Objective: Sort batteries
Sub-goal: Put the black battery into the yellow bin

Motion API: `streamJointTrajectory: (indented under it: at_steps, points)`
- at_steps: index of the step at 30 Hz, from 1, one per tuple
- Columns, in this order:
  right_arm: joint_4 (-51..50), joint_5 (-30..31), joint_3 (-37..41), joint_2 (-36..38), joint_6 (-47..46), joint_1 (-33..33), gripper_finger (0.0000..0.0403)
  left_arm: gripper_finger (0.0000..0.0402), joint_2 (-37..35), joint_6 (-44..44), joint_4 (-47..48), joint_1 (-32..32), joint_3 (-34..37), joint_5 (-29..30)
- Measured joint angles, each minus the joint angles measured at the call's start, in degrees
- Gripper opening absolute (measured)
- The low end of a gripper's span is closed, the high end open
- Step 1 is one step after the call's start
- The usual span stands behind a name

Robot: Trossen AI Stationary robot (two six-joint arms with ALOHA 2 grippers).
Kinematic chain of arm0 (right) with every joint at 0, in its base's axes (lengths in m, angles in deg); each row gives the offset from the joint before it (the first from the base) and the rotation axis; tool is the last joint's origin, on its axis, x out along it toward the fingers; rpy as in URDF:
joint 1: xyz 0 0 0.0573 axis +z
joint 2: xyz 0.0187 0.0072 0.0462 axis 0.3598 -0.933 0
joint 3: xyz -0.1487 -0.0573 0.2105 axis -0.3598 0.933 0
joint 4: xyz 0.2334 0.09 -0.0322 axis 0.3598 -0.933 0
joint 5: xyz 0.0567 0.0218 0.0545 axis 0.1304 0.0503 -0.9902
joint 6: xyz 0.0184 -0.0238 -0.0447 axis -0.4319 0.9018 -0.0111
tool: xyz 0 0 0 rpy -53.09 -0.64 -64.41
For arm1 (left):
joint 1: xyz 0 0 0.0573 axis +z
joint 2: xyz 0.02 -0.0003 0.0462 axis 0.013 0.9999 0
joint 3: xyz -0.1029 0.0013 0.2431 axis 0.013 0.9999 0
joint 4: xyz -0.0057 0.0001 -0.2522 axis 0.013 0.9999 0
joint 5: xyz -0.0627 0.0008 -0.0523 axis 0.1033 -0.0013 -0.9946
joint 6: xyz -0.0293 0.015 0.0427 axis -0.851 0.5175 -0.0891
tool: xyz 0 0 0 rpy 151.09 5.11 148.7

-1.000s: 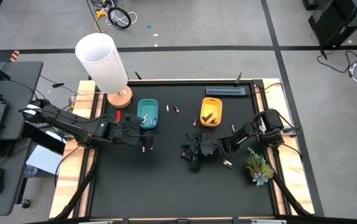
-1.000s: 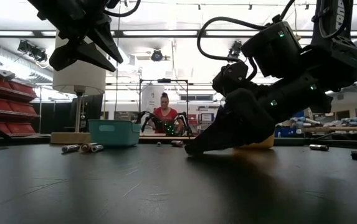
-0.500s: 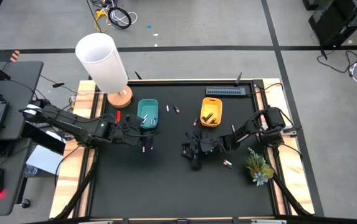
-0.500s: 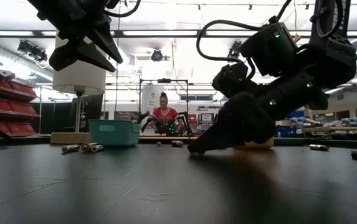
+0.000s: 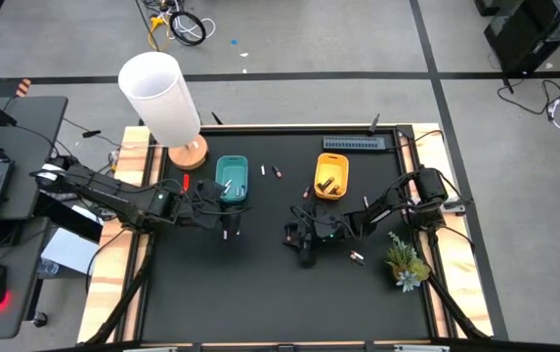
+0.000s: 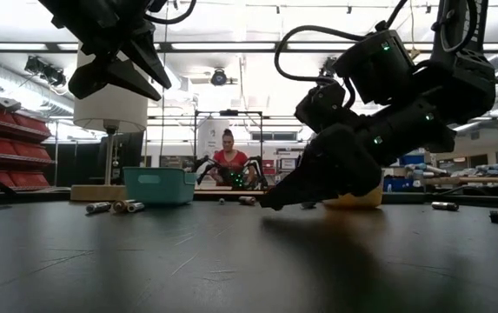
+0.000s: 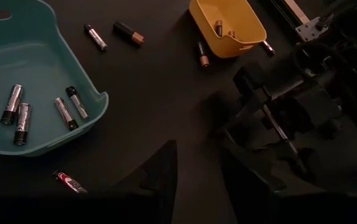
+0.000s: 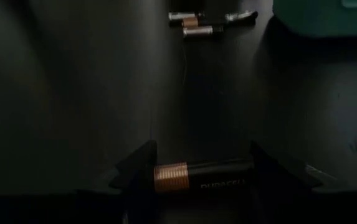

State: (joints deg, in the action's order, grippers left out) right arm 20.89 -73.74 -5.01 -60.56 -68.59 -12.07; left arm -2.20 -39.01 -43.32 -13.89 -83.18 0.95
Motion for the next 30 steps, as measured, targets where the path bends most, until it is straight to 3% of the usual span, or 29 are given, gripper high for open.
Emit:
streamJointTrajectory:
  at_steps: [8,16,19,23,27,30]
  points:
    - [1.29,0.16,-0.07,0.71,0.57,-0.06,0.0228,0.0131,0.00,0.11,0.04,0.00,0.00,-0.59]
    - [-3.26,7.11,-0.07,8.21,4.30,-2.28,0.0228,0.0131,0.00,0.14,0.08,0.00,0.00,-0.59]
    - [-8.07,10.84,-0.09,13.45,5.08,-3.59,0.0228,0.0131,0.00,0.14,0.09,0.00,0.00,-0.60]
    - [-19.96,20.50,-0.09,21.95,3.78,-5.26,0.0228,0.0131,0.00,0.13,0.09,0.00,0.00,-0.87]
    - [-35.22,29.77,-0.09,30.07,-3.73,-7.43,0.0229,0.0131,0.00,0.14,0.08,0.00,0.00,-2.11]
    - [-44.86,30.80,-0.09,34.58,-9.78,-9.00,0.0229,0.0131,0.00,0.14,0.00,0.00,0.00,-2.19]
